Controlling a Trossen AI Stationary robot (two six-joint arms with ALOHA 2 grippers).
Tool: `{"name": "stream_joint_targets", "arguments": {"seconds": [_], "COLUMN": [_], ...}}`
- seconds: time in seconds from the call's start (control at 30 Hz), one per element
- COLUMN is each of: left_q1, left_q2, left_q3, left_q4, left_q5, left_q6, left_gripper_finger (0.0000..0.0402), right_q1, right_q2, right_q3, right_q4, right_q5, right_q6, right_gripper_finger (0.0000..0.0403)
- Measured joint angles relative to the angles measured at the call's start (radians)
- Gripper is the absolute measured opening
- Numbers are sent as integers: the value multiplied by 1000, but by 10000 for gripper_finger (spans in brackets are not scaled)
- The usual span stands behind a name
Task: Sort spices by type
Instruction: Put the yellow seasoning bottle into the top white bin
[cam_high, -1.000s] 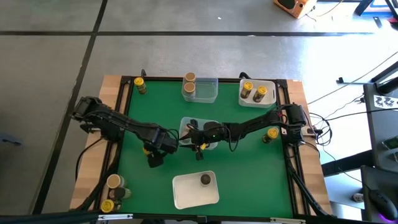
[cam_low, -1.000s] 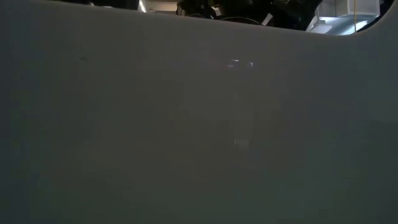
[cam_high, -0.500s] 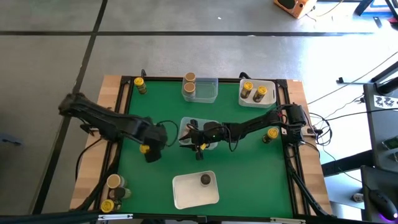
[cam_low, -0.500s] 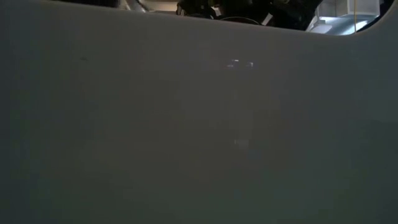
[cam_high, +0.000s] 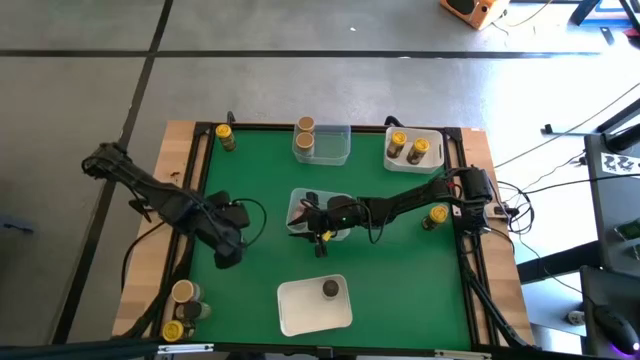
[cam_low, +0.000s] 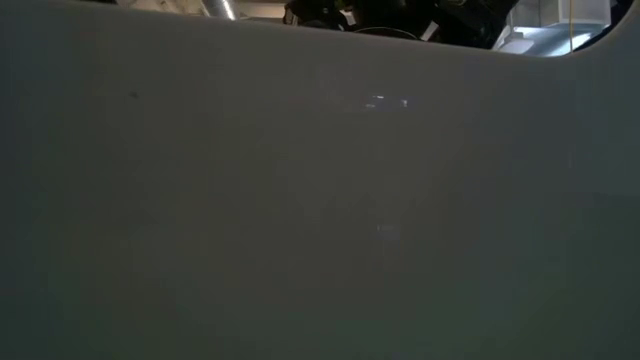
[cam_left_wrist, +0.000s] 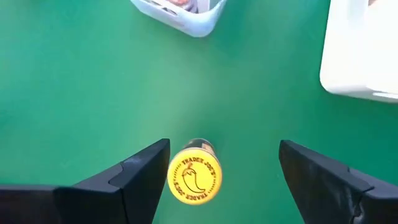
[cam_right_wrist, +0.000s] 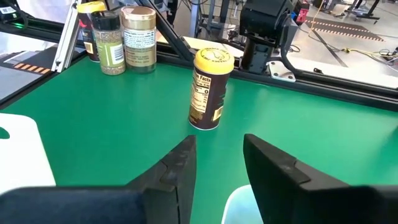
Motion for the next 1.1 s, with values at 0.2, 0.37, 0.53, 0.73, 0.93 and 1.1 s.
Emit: {"name": "stream_joint_targets", "arguments": {"seconds": [0.2, 0.37, 0.53, 0.73, 0.93, 1.1], "left_q1": [-5, -5, -12, -48, -155, -241], "left_q2": [12, 13, 13, 13, 12, 2], "left_q3": [-67, -89, -89, -89, -89, -89], "left_q4": [2, 4, 12, -30, -50, -121], "left_q5": [3, 33, 37, 21, -118, -179], "left_q6": [-23, -6, -61, -99, -181, -285], "left_gripper_finger": [349, 396, 381, 379, 379, 379], "right_q1": [0, 0, 0, 0, 0, 0], "right_q2": [0, 0, 0, 0, 0, 0], "right_q3": [0, 0, 0, 0, 0, 0], "right_q4": [-1, -1, -1, -1, -10, 0], "right_q5": [0, 0, 0, 0, 0, 0], "right_q6": [0, -4, -6, -6, -6, -6], "right_gripper_finger": [133, 133, 133, 133, 133, 133]}}
